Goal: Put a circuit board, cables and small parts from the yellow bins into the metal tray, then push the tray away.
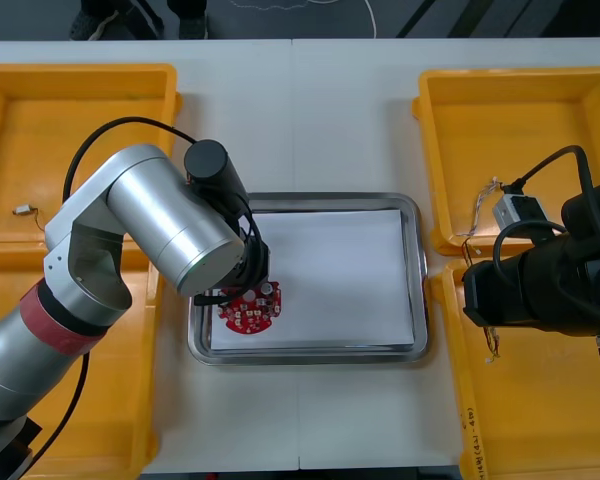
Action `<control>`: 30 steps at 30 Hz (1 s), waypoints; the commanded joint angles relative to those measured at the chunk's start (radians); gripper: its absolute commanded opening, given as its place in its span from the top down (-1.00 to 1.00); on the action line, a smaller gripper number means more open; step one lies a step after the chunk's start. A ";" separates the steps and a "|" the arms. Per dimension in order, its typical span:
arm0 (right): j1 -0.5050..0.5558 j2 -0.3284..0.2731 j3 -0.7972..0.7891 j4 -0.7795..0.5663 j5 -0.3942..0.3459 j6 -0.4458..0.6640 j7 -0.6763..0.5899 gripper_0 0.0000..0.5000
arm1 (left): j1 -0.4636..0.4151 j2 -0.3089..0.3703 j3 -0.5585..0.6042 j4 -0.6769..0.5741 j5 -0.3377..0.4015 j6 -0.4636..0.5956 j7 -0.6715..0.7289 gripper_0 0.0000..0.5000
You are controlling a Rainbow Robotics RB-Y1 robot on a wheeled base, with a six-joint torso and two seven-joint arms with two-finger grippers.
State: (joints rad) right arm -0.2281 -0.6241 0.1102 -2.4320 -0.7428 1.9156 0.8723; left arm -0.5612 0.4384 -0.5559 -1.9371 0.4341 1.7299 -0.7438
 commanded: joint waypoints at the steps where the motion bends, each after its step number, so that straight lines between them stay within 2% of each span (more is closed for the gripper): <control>1: -0.011 0.001 0.008 -0.012 0.010 0.004 -0.010 1.00 | 0.021 -0.026 -0.016 -0.013 -0.021 -0.003 -0.095 1.00; 12: -0.011 0.001 0.008 -0.012 0.010 0.004 -0.010 1.00 | 0.050 -0.026 -0.018 -0.025 -0.043 -0.003 -0.106 1.00; 16: -0.011 0.001 0.008 -0.010 0.008 0.004 -0.009 1.00 | 0.052 -0.026 -0.018 -0.028 -0.041 -0.004 -0.106 0.88; 18: -0.013 0.001 0.008 -0.012 0.008 0.004 -0.009 1.00 | 0.052 -0.026 -0.018 -0.028 -0.040 -0.009 -0.106 0.69; 21: -0.011 0.001 0.008 -0.010 0.010 0.004 -0.009 1.00 | 0.053 -0.032 -0.018 -0.030 -0.040 -0.012 -0.106 0.14; 22: -0.011 0.001 0.008 -0.012 0.010 0.004 -0.007 1.00 | 0.053 -0.033 -0.018 -0.028 -0.040 -0.012 -0.106 0.02; 23: -0.011 0.001 0.008 -0.012 0.010 0.004 -0.007 1.00 | 0.053 -0.033 -0.018 -0.028 -0.038 -0.012 -0.106 -0.24; 24: -0.011 0.001 0.008 -0.012 0.010 0.004 -0.006 1.00 | 0.053 -0.033 -0.018 -0.030 -0.038 -0.013 -0.106 -0.40; 25: -0.013 0.001 0.008 -0.012 0.010 0.004 -0.007 1.00 | 0.053 -0.033 -0.018 -0.033 -0.038 -0.012 -0.104 -0.70; 26: -0.013 0.001 0.008 -0.012 0.010 0.004 -0.006 1.00 | 0.052 -0.033 -0.018 -0.040 -0.040 -0.012 -0.106 -0.90; 27: -0.011 0.001 0.008 -0.012 0.010 0.004 -0.006 1.00 | 0.052 -0.033 -0.018 -0.048 -0.040 -0.013 -0.104 -1.00; 30: -0.013 0.001 0.008 -0.012 0.010 0.004 -0.006 1.00 | 0.052 -0.033 -0.012 -0.076 -0.041 -0.012 -0.103 -1.00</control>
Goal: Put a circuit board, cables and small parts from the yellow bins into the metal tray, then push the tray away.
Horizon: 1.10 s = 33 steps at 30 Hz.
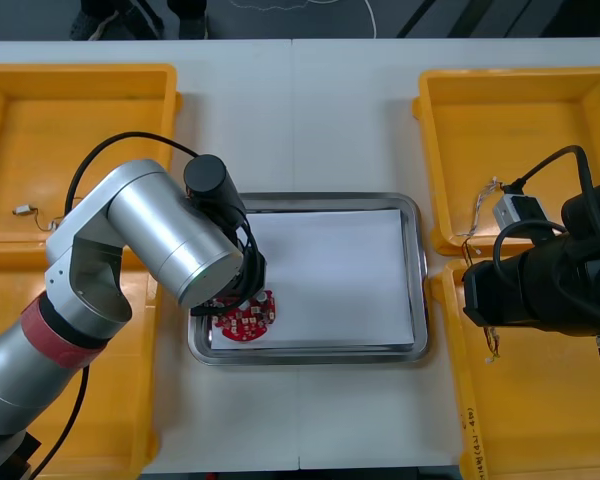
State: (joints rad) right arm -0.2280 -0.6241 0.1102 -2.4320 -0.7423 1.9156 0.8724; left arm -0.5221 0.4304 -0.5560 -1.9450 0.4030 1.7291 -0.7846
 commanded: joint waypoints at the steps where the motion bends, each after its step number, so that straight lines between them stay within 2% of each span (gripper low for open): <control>1: -0.011 0.001 0.008 -0.012 0.009 0.004 -0.006 1.00 | 0.014 -0.025 -0.012 -0.077 -0.010 -0.008 -0.061 -1.00; 7: -0.011 0.001 0.008 -0.012 0.008 0.004 -0.003 1.00 | 0.013 -0.025 0.024 -0.138 -0.012 0.056 -0.061 -1.00; 14: -0.013 0.001 0.008 -0.012 0.006 0.004 -0.001 1.00 | 0.013 -0.025 0.157 -0.264 0.025 0.173 -0.064 -1.00; 18: -0.011 0.001 0.008 -0.012 0.006 0.004 0.005 1.00 | 0.013 -0.012 0.222 -0.295 0.037 0.191 -0.068 -1.00; 25: -0.025 0.001 0.009 -0.012 -0.005 0.004 0.093 1.00 | -0.006 0.038 0.330 -0.295 0.068 0.191 -0.070 -1.00; 27: -0.040 0.003 0.014 -0.012 -0.008 0.004 0.148 1.00 | -0.019 0.056 0.387 -0.279 0.096 0.191 -0.073 -1.00; 33: -0.120 0.006 0.082 0.016 -0.012 0.004 0.244 1.00 | -0.073 0.134 0.458 -0.201 0.169 0.191 -0.081 -1.00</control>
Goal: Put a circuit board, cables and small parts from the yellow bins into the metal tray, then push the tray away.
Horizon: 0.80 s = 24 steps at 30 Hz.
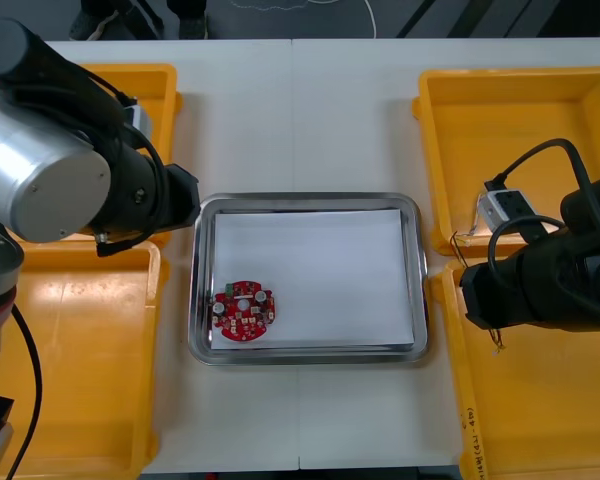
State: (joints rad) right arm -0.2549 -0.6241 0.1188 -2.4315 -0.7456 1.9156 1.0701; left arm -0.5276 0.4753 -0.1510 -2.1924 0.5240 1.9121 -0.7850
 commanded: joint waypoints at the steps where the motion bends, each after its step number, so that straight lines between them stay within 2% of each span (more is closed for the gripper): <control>1: -0.102 0.007 0.082 0.022 -0.009 0.004 0.051 1.00 | -0.072 0.094 0.062 0.057 0.053 0.008 -0.082 -1.00; 4: -0.150 0.015 0.134 0.042 0.005 0.004 0.068 1.00 | -0.083 0.109 0.114 0.108 0.064 0.008 -0.089 -1.00; 10: -0.231 0.053 0.239 0.089 0.063 0.004 0.203 1.00 | -0.091 0.152 0.195 0.198 0.068 0.008 -0.115 -1.00; 16: -0.285 0.084 0.317 0.129 0.123 0.004 0.380 1.00 | -0.095 0.181 0.304 0.313 0.059 0.008 -0.223 -1.00; 24: -0.331 0.106 0.435 0.160 0.203 -0.006 0.579 1.00 | -0.126 0.241 0.361 0.474 0.056 -0.015 -0.332 -1.00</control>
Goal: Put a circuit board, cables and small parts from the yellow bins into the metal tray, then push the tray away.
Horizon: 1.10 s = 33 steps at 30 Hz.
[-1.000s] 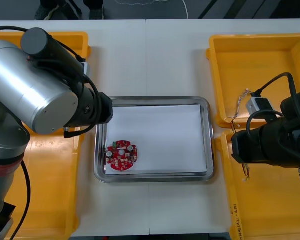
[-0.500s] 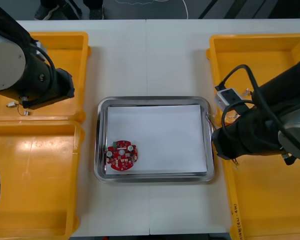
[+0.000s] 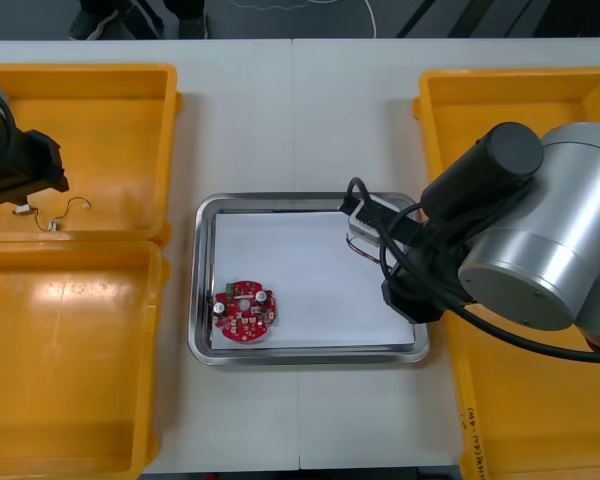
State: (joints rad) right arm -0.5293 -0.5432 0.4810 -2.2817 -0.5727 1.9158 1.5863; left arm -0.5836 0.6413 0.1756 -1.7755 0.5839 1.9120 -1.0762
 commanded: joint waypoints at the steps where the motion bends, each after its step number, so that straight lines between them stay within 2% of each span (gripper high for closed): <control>1: -0.066 0.029 0.093 0.021 0.036 -0.020 0.086 1.00 | -0.079 0.084 0.038 0.085 -0.004 -0.019 -0.059 -1.00; 10: -0.098 0.048 0.212 0.087 0.079 -0.143 0.141 1.00 | -0.139 0.120 0.053 0.260 -0.010 -0.085 -0.171 -1.00; 17: -0.123 0.052 0.297 0.119 0.114 -0.161 0.161 1.00 | -0.174 0.121 0.064 0.387 -0.019 -0.169 -0.257 -1.00; 28: -0.143 0.052 0.331 0.202 0.113 -0.215 0.227 1.00 | -0.213 0.121 0.062 0.554 -0.039 -0.304 -0.318 -1.00; 33: -0.153 0.052 0.335 0.235 0.080 -0.233 0.256 1.00 | -0.213 0.121 0.062 0.613 -0.055 -0.347 -0.332 -1.00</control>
State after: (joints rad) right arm -0.6385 -0.5098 0.8014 -2.0513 -0.4743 1.6946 1.7840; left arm -0.7479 0.7136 0.2130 -1.1741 0.5463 1.5884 -1.3338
